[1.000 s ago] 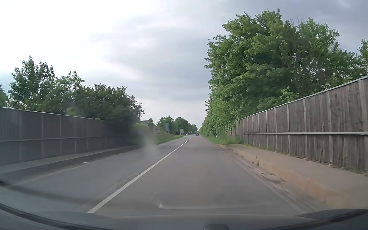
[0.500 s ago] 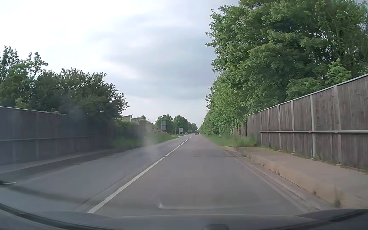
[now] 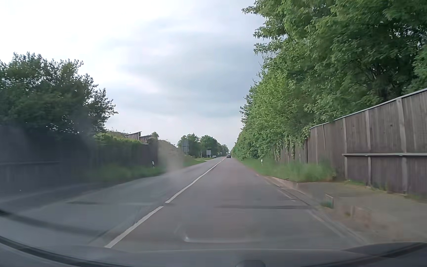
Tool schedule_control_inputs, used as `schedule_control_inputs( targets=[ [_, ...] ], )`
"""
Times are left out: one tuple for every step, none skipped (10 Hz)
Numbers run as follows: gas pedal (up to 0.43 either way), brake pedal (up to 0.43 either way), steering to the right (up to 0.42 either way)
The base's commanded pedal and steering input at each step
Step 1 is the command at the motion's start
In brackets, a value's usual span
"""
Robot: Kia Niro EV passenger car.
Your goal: Follow the waypoints while adhering to traffic rules and regulations
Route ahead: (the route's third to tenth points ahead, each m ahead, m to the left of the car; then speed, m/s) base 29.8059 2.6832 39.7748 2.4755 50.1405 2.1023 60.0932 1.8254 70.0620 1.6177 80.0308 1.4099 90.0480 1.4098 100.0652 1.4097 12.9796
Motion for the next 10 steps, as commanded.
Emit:
schedule_control_inputs(
  targets=[
    [0.150,0.000,0.001],
    [0.150,0.000,0.001],
    [0.150,0.000,0.001],
    [0.150,0.000,0.001],
    [0.150,0.000,0.001],
    [0.150,0.000,0.001],
    [0.150,0.000,0.001],
    [0.150,0.000,0.001],
    [0.150,0.000,0.001],
    [0.150,0.000,0.001]
  ],
)
